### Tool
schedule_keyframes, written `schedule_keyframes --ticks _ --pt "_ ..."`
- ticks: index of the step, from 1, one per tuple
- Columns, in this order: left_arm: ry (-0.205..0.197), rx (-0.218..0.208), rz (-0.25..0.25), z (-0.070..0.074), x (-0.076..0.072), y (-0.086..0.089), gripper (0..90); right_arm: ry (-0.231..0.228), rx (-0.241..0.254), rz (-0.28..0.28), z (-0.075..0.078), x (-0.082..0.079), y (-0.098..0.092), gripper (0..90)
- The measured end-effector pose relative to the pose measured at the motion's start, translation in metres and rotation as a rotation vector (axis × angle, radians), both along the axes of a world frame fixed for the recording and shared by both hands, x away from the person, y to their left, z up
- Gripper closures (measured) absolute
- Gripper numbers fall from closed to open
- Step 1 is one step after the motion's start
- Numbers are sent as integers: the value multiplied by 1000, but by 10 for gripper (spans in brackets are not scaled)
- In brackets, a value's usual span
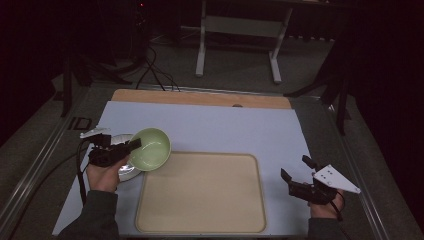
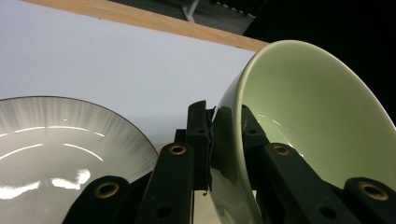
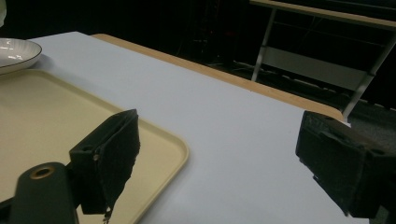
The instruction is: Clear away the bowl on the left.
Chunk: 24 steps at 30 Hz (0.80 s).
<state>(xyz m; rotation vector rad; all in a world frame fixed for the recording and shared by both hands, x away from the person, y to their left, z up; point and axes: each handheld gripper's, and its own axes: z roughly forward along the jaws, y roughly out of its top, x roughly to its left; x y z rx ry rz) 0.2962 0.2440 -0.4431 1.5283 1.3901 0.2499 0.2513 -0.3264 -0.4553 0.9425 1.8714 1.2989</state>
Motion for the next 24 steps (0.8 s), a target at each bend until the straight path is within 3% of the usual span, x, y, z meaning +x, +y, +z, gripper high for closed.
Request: schedule_keyframes --ticks 24 --pt "-3 20 -41 1 -1 -26 811 -3 3 -1 0 0 0 133"
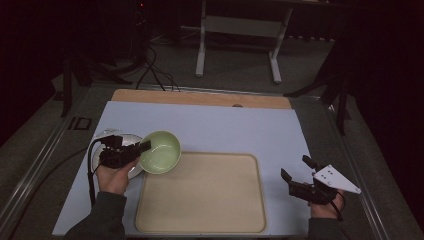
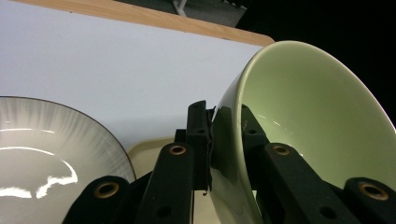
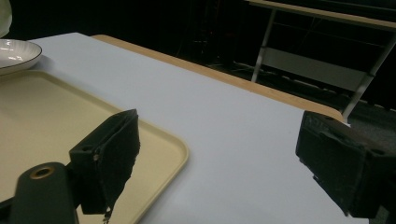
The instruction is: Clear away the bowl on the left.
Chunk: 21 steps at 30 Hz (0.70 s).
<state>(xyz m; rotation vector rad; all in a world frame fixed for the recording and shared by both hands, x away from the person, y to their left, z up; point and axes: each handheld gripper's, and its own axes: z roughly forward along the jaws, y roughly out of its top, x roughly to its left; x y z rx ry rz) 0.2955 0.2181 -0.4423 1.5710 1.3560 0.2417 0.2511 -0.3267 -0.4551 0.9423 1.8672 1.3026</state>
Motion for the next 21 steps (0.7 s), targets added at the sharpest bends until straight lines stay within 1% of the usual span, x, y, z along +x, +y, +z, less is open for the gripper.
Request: schedule_keyframes --ticks 9,18,19,21 --pt "3 9 -22 -3 1 -11 811 -1 1 0 0 0 0 133" --pt "3 14 -29 -6 2 -19 811 -2 -2 1 0 0 0 133" --pt "4 17 -43 -7 2 -23 811 -3 -2 1 0 0 0 133" --pt "5 19 -50 -8 3 -26 811 -3 -2 1 0 0 0 133"
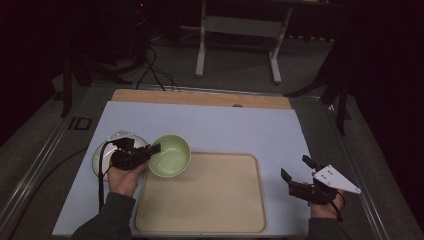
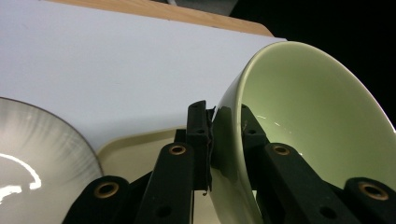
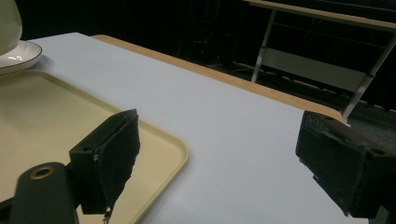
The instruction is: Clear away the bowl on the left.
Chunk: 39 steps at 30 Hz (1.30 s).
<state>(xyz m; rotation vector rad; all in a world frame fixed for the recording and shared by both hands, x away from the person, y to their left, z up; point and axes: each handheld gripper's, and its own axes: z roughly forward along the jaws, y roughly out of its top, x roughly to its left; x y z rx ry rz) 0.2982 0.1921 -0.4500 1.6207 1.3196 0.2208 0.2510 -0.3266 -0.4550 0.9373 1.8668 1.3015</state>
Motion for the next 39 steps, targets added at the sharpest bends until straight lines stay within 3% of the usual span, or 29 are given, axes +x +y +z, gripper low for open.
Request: schedule_keyframes --ticks 39 --pt "18 66 -100 -15 0 -46 810 -1 2 -1 0 0 0 133"
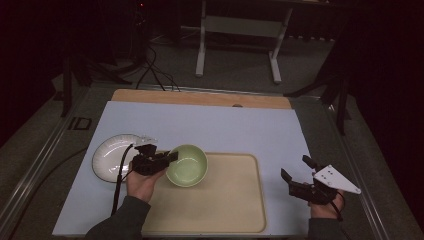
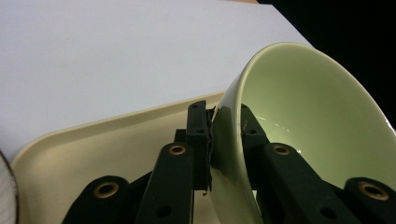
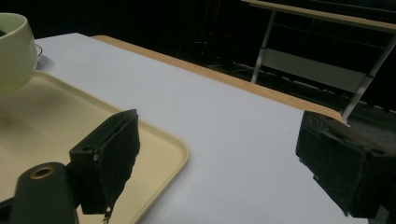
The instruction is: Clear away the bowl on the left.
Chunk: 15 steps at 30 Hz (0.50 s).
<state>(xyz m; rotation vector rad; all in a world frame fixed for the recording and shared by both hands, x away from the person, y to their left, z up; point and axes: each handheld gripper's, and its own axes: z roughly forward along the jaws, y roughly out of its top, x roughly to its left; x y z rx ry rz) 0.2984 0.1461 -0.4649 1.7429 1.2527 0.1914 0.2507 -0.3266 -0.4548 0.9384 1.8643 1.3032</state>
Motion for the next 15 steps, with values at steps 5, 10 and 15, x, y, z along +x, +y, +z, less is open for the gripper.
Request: schedule_keyframes --ticks 5,10,15 --pt "6 2 -17 -3 0 -7 810 0 0 0 0 0 0 133" --pt "14 3 -26 -5 -1 -11 810 0 0 0 0 0 0 133" --pt "15 11 -39 -7 -1 -16 810 0 0 0 0 0 0 133"
